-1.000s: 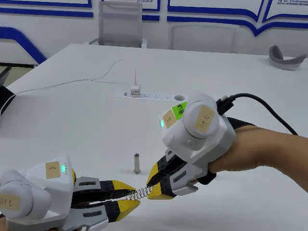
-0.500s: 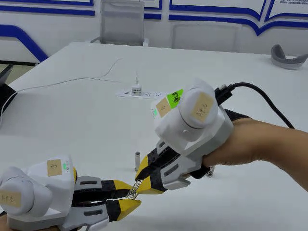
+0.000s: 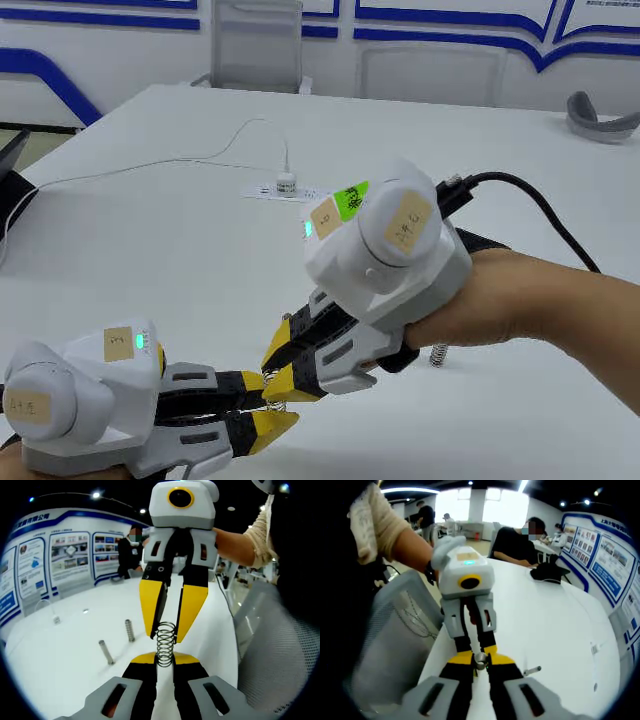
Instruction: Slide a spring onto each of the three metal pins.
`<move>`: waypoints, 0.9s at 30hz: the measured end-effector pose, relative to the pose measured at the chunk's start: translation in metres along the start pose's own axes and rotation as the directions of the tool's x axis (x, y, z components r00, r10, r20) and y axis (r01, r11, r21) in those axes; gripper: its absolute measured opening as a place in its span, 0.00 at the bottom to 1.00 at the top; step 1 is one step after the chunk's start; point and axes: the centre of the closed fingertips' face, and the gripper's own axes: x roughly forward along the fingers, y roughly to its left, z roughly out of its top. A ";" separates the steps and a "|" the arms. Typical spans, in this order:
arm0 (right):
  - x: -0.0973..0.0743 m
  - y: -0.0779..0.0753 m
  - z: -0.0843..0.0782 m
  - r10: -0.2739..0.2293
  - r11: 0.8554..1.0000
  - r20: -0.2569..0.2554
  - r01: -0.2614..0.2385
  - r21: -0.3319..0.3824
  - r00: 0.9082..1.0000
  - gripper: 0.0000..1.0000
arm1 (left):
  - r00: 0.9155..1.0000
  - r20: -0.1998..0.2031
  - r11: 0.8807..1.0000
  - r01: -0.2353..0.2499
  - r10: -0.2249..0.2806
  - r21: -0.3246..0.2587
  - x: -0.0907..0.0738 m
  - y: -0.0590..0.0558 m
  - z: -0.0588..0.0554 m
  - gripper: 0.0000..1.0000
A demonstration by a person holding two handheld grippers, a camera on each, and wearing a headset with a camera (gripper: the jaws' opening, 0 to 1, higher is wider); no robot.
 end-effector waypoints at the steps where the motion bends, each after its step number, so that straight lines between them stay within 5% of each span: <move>1: 0.000 0.000 0.000 -0.001 1.000 0.000 0.001 0.001 1.000 0.13 | 1.000 -0.001 1.000 -0.001 0.001 0.000 0.000 0.000 0.000 0.11; 27: 0.002 -0.006 -0.003 -0.018 0.999 0.000 0.018 0.033 1.000 0.12 | 0.999 0.013 0.999 -0.034 0.034 -0.008 -0.001 0.007 0.002 0.13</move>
